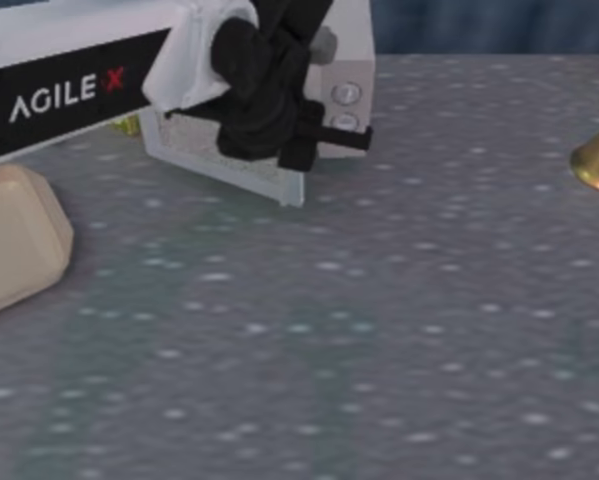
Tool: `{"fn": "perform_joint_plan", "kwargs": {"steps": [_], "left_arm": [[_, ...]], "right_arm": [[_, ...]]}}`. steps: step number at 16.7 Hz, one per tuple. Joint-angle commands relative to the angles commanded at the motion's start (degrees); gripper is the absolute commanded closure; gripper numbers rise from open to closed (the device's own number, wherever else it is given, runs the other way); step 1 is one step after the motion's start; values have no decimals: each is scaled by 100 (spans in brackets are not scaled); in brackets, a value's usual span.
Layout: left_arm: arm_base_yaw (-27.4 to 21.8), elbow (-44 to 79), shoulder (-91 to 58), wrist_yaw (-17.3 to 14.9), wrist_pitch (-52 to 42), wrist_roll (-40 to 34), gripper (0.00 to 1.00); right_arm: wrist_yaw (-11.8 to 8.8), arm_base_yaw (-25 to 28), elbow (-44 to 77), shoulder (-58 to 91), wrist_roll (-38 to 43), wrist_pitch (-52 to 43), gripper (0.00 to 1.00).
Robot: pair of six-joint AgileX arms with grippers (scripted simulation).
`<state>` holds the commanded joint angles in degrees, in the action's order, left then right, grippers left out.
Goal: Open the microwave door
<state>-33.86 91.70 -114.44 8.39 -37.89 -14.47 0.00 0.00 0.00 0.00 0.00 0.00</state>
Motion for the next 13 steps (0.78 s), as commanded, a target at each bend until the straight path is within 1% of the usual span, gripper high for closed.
{"fn": "perform_joint_plan", "kwargs": {"steps": [7, 10, 13], "left_arm": [[0, 0, 0, 0, 0, 0, 100], [-14, -90, 50, -73, 41, 64, 100], [88, -463, 286, -255, 160, 439, 100]], "right_arm": [[0, 0, 0, 0, 0, 0, 0], [0, 0, 0, 0, 0, 0, 0], [0, 0, 0, 0, 0, 0, 0]]}}
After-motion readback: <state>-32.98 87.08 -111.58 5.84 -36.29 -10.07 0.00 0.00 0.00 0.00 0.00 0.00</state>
